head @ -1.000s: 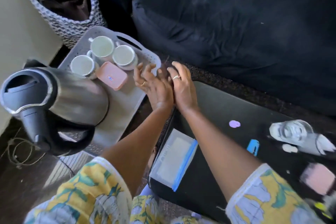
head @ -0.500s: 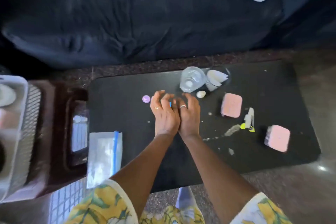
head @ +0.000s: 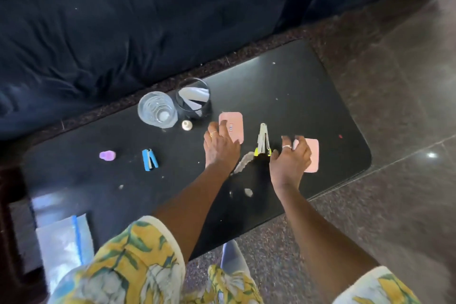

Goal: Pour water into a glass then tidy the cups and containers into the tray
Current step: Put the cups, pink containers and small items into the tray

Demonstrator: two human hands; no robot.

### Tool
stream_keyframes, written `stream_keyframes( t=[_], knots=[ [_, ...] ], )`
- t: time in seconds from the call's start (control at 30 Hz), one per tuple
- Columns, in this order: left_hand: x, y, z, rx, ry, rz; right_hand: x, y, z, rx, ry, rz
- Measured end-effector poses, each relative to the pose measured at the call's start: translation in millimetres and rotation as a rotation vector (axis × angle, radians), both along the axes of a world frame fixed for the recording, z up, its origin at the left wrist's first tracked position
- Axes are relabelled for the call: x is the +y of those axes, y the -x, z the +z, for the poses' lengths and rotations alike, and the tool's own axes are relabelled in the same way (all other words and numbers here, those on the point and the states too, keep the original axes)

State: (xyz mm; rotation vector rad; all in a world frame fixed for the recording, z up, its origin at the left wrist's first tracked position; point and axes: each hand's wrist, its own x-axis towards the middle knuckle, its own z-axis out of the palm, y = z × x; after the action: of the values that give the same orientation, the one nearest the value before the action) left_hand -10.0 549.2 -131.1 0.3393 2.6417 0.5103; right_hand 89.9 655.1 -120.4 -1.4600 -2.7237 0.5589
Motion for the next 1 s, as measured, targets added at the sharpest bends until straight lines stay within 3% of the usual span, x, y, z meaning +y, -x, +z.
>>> stream_keyframes(
  t=[0.33, 0.5, 0.77, 1.0],
  knots=[
    [45, 11, 2, -0.099, 0.066, 0.182, 36, -12, -28, -0.195, 0.086, -0.187],
    [44, 6, 5, -0.261, 0.124, 0.287, 36, -13, -29, -0.126, 0.100, -0.205],
    [-7, -6, 6, -0.167, -0.032, 0.189, 1, 0, -20, 0.064, -0.108, 0.221],
    [-99, -22, 16, -0.055, -0.096, 0.320, -85, 29, -11, 0.193, -0.171, 0.611]
  ],
)
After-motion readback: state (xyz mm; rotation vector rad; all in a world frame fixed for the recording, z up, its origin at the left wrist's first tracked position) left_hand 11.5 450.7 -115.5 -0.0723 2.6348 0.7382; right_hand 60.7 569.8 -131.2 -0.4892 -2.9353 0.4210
